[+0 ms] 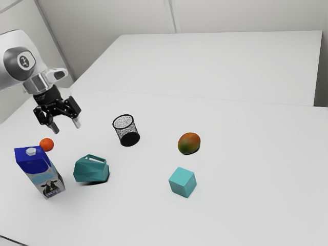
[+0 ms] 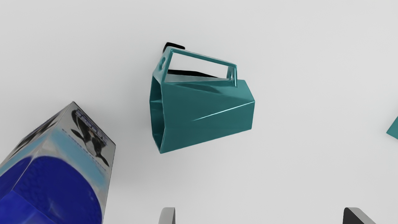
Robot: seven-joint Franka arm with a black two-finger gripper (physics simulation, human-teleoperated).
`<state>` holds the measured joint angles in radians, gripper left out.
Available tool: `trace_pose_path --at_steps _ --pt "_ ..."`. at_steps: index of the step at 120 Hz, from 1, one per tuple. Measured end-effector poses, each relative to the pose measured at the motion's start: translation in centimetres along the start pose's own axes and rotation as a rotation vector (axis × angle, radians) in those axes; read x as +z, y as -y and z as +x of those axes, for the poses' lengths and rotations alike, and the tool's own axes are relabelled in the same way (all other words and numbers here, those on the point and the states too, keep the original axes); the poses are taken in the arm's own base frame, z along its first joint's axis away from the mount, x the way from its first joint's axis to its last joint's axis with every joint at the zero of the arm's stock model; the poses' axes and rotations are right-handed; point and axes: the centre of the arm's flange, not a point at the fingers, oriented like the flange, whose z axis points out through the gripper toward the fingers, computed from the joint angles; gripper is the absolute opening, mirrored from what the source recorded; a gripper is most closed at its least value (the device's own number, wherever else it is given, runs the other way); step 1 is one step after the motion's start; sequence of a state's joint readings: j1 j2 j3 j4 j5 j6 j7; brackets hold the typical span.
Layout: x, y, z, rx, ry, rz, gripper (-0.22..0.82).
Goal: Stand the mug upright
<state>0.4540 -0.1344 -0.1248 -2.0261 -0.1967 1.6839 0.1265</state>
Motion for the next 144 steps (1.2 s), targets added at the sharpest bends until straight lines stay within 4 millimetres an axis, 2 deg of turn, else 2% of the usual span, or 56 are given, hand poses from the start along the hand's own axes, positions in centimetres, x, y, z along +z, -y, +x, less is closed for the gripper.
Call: trace_pose_path --at_steps 29,71,107,144 --pt "4.7 3.9 0.9 -0.006 0.005 -0.081 0.59" --pt "8.9 7.3 3.3 0.017 -0.005 -0.161 0.59" --pt "12.4 8.1 3.3 0.029 0.000 -0.259 0.59" --pt "14.0 8.0 3.8 0.068 -0.008 -0.294 0.59"
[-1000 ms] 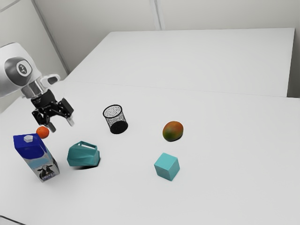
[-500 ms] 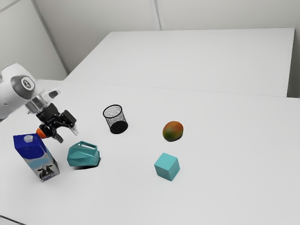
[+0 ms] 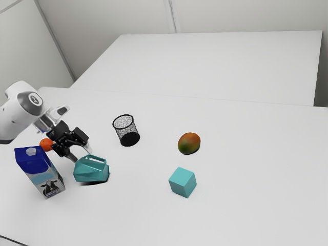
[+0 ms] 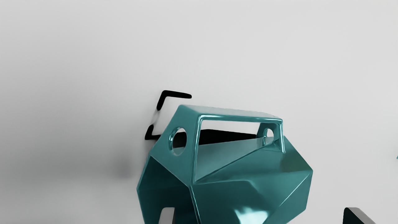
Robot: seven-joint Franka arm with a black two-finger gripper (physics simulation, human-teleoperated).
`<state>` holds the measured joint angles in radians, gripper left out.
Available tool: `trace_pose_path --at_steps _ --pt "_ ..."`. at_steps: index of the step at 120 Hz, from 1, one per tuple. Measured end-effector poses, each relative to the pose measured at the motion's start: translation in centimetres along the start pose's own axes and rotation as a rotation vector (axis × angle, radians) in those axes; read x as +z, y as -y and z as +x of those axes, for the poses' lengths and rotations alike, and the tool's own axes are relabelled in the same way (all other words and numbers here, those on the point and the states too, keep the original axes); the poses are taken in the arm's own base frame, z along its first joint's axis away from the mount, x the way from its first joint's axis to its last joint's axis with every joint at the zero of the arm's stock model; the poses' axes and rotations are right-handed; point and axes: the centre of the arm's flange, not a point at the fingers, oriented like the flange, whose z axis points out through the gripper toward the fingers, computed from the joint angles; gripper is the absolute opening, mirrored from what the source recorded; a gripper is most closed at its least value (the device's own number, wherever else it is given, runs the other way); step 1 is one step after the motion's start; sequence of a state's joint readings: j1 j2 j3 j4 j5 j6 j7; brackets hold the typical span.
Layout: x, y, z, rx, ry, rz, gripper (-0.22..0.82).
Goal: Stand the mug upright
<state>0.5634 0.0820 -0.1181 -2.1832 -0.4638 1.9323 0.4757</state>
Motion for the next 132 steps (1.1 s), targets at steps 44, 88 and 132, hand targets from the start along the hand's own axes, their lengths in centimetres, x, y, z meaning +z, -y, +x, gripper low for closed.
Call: trace_pose_path --at_steps 44,88,132 --pt "0.9 1.1 0.4 0.026 -0.002 -0.011 0.59" --pt "1.7 1.2 0.2 0.044 -0.016 -0.051 0.59" --pt "3.3 2.0 -0.3 0.029 -0.026 -0.107 0.59"
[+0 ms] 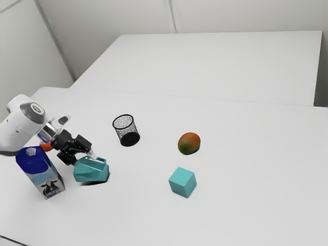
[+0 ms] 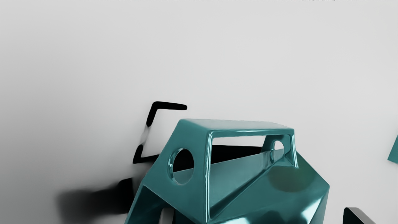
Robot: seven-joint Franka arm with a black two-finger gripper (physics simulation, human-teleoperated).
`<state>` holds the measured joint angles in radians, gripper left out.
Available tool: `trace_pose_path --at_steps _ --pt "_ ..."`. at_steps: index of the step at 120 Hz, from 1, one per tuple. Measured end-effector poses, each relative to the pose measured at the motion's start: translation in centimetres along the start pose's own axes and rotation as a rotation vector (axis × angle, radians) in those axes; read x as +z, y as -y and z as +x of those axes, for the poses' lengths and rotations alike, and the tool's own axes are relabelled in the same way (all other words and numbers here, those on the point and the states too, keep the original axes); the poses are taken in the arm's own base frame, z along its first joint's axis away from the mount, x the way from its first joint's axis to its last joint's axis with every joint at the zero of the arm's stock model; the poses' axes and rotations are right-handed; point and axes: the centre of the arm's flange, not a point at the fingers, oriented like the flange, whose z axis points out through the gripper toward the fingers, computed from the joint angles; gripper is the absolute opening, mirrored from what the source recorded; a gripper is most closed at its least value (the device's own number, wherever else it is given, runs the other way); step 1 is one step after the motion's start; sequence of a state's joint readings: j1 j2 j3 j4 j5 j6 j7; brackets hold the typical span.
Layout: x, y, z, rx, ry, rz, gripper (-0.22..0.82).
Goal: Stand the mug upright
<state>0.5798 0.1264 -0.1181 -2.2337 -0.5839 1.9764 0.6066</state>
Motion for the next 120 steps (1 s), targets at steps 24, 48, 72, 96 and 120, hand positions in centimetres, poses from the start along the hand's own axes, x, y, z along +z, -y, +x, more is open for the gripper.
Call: trace_pose_path --at_steps 24,48,72,96,120 --pt "0.0 0.0 0.1 0.009 -0.010 -0.005 0.49" --pt "-0.2 -0.2 0.1 0.024 -0.017 -0.003 0.27" --pt "-1.4 -1.1 0.0 0.047 -0.036 0.007 0.11" --pt "-2.0 -2.0 -0.1 0.067 -0.044 0.015 -0.03" --pt "-2.6 -3.5 -0.1 0.095 -0.053 0.031 -0.13"
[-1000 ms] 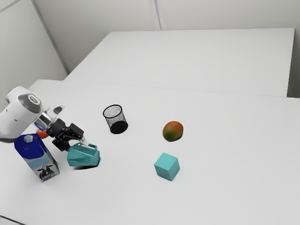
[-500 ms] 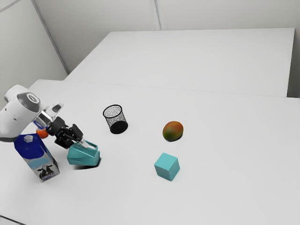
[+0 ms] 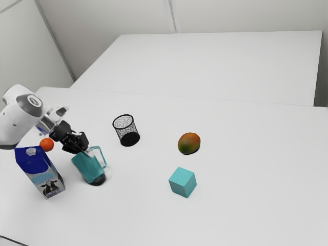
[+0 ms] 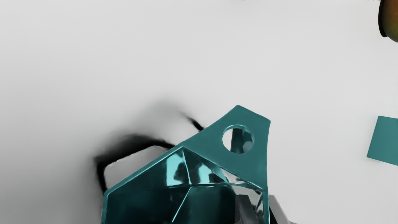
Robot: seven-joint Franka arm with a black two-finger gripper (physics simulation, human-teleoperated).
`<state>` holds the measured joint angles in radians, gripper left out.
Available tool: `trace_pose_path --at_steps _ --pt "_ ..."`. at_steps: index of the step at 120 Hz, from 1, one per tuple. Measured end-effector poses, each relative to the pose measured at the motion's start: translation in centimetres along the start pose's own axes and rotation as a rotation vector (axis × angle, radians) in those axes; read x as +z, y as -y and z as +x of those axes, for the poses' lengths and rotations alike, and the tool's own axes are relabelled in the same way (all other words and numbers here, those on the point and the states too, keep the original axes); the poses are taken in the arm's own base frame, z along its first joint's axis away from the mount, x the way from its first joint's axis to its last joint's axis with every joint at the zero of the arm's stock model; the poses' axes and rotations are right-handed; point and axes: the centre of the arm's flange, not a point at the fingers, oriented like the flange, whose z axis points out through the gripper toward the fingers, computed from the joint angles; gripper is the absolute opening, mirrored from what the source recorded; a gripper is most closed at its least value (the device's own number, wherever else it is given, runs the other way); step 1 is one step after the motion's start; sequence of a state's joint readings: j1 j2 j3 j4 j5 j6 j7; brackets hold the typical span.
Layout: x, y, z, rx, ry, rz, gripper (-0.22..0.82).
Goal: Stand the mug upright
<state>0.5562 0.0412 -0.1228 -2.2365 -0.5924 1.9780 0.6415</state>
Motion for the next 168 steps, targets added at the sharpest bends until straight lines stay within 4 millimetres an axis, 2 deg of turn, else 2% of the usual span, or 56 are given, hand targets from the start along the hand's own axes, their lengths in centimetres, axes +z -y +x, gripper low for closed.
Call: trace_pose_path --at_steps 36,73,113,168 --pt "-2.5 -3.4 -0.4 0.063 -0.040 0.038 -0.17" --pt "-2.6 -10.4 -0.3 0.220 -0.012 0.116 -0.18" --pt "-1.0 -17.3 0.0 0.389 0.098 0.341 -0.18" --pt "2.9 -23.6 0.4 0.463 0.130 0.597 -0.18"
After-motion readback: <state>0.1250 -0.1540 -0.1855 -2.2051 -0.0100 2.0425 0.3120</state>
